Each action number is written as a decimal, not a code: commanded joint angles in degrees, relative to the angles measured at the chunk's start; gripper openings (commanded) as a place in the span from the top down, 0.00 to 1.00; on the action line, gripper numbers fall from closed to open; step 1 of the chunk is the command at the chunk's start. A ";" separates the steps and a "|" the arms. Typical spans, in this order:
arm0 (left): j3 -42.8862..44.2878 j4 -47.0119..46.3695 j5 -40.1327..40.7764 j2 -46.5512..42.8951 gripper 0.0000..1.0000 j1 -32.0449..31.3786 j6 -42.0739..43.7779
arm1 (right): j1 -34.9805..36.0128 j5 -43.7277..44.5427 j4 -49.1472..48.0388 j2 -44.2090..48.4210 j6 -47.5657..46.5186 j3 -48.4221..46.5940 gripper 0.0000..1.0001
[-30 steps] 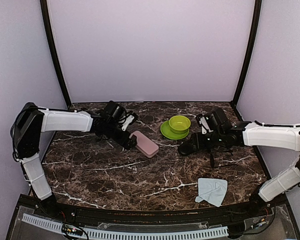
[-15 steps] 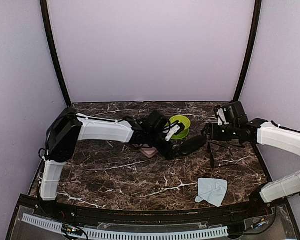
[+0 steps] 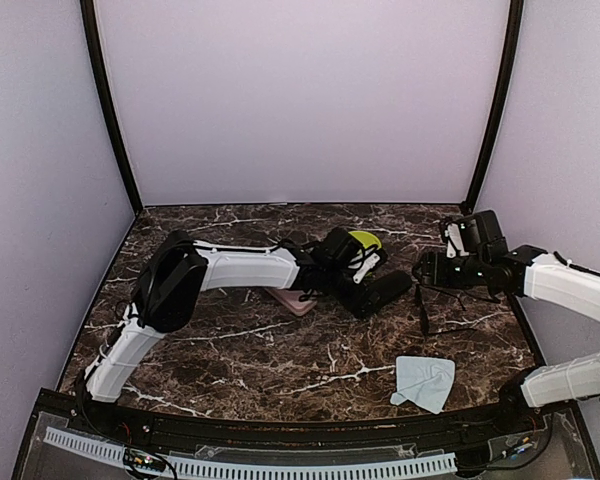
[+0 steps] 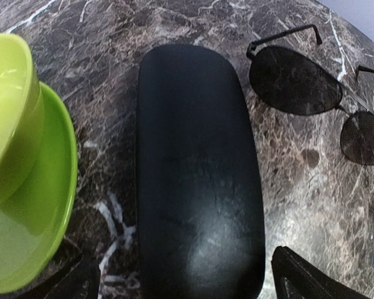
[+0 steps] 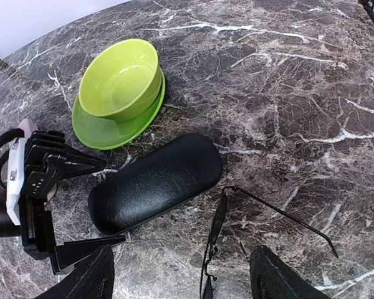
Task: Organize the sunglasses
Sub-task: Pick up the sunglasses case from the center of the board.
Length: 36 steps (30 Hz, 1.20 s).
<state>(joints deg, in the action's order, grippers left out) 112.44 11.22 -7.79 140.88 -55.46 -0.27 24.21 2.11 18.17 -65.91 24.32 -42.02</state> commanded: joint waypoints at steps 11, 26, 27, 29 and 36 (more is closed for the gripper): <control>9.79 4.74 -1.63 6.33 0.23 -1.32 -0.86 | -1.26 -2.17 -1.42 2.01 -0.80 2.11 0.25; -12.15 4.53 -8.04 -19.32 0.67 -0.86 -4.65 | -1.22 -8.43 -1.58 2.66 -1.44 -0.64 0.27; -14.93 4.14 -8.55 -21.58 0.67 -0.61 -5.69 | -1.26 -9.84 -2.08 2.83 -1.46 -0.78 0.27; -20.90 1.08 -9.92 -27.51 0.67 0.27 -8.37 | -1.22 -12.93 -4.16 3.63 -1.39 -0.66 0.27; -43.39 -12.23 -15.64 -43.46 0.93 5.54 -21.31 | -0.03 -28.21 -19.92 3.93 2.42 3.48 0.26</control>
<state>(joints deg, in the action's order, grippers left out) 78.74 8.12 -19.42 104.44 -52.64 -12.97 23.27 -14.96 12.01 -62.24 24.14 -40.60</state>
